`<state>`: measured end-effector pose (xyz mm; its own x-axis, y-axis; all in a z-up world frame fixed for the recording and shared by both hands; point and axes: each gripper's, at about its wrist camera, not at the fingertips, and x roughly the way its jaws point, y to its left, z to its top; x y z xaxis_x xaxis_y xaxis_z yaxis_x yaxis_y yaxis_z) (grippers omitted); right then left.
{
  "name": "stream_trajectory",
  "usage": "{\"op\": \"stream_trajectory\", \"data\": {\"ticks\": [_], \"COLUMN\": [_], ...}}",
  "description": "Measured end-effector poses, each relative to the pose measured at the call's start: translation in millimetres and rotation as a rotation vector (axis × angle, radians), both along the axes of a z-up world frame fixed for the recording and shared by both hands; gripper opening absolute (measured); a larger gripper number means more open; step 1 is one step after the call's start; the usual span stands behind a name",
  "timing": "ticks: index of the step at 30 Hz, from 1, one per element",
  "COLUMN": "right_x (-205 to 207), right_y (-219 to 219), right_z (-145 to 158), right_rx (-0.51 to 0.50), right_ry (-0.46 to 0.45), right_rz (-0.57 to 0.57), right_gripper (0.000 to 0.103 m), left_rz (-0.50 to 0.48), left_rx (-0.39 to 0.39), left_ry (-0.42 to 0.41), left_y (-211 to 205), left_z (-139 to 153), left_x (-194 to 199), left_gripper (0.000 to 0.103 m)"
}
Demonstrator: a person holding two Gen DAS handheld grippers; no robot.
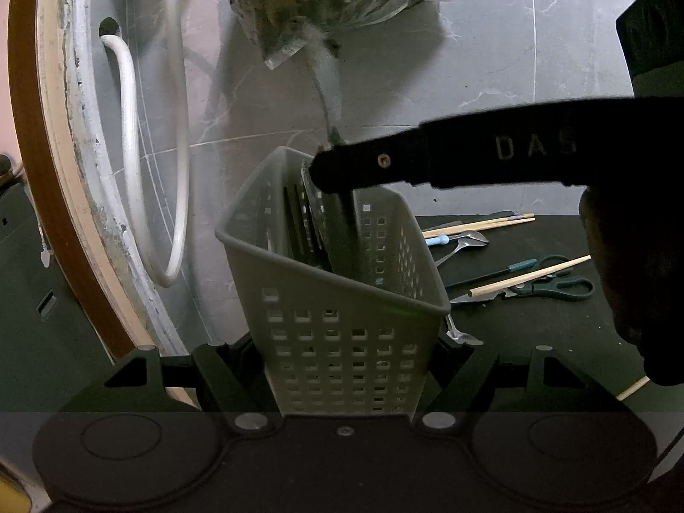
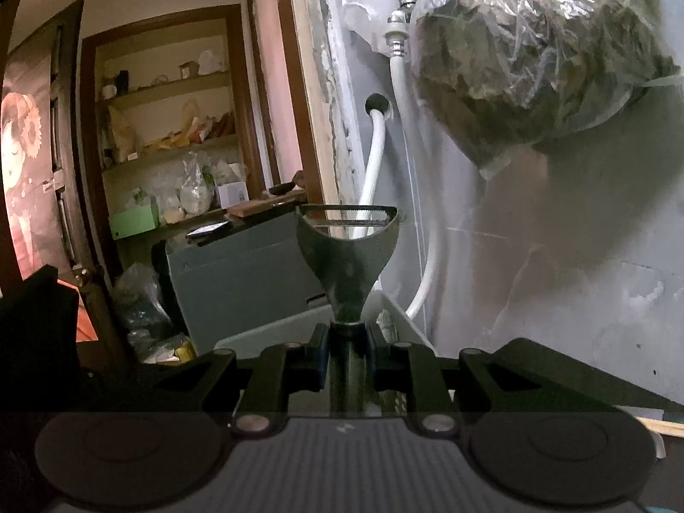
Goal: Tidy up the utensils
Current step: 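Lower the peeler handle-down into the caddy and open the right gripper, then move the right gripper back over the utensil pile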
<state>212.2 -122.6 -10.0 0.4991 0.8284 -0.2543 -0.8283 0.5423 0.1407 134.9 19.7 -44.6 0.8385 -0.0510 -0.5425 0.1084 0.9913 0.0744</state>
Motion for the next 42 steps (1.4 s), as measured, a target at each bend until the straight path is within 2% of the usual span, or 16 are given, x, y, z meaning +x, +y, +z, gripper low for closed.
{"op": "stream_trajectory", "data": {"ticks": [5, 9, 12, 16, 18, 20, 23, 27, 32, 34, 37, 42], "right_x": [-1, -3, -7, -16, -19, -20, -25, -32, -43, -47, -60, -82], "right_y": [0, 6, 11, 0, -12, -27, -53, -91, -137, -150, -163, -167], "right_z": [0, 10, 20, 28, 33, 36, 36, 28, 8, -3, -19, -52], "right_rx": [-0.018, -0.092, -0.168, -0.173, -0.162, -0.166, -0.205, -0.291, -0.383, -0.422, -0.501, -0.765], "right_ry": [0.000, -0.034, -0.049, -0.077, -0.085, -0.096, -0.131, -0.121, -0.030, 0.009, 0.082, 0.135], "right_rz": [0.002, 0.001, 0.013, -0.002, -0.035, -0.079, -0.171, -0.312, -0.472, -0.503, -0.455, -0.261], "right_gripper": [0.022, 0.031, 0.045, 0.064, 0.073, 0.092, 0.101, 0.103, 0.103, 0.103, 0.103, 0.103], "left_rz": [0.000, 0.004, 0.002, 0.001, 0.001, 0.001, 0.001, -0.004, -0.011, -0.013, -0.017, -0.023], "left_rx": [-0.001, -0.004, -0.001, -0.003, -0.002, -0.003, -0.003, -0.002, -0.001, -0.001, 0.000, 0.001], "left_ry": [0.000, 0.002, 0.001, 0.000, 0.000, 0.000, 0.000, -0.001, 0.000, 0.002, 0.006, 0.009], "left_y": [0, 0, 0, 1, 1, 1, 1, 3, 3, 3, 4, 5], "left_z": [0, -1, -1, -1, -1, -1, -1, -1, -1, -1, -1, 0], "left_x": [0, 1, 1, 1, 1, 1, 0, 0, 1, 2, 4, 6], "left_gripper": [0.076, 0.076, 0.076, 0.076, 0.076, 0.076, 0.076, 0.076, 0.076, 0.076, 0.076, 0.076]}}
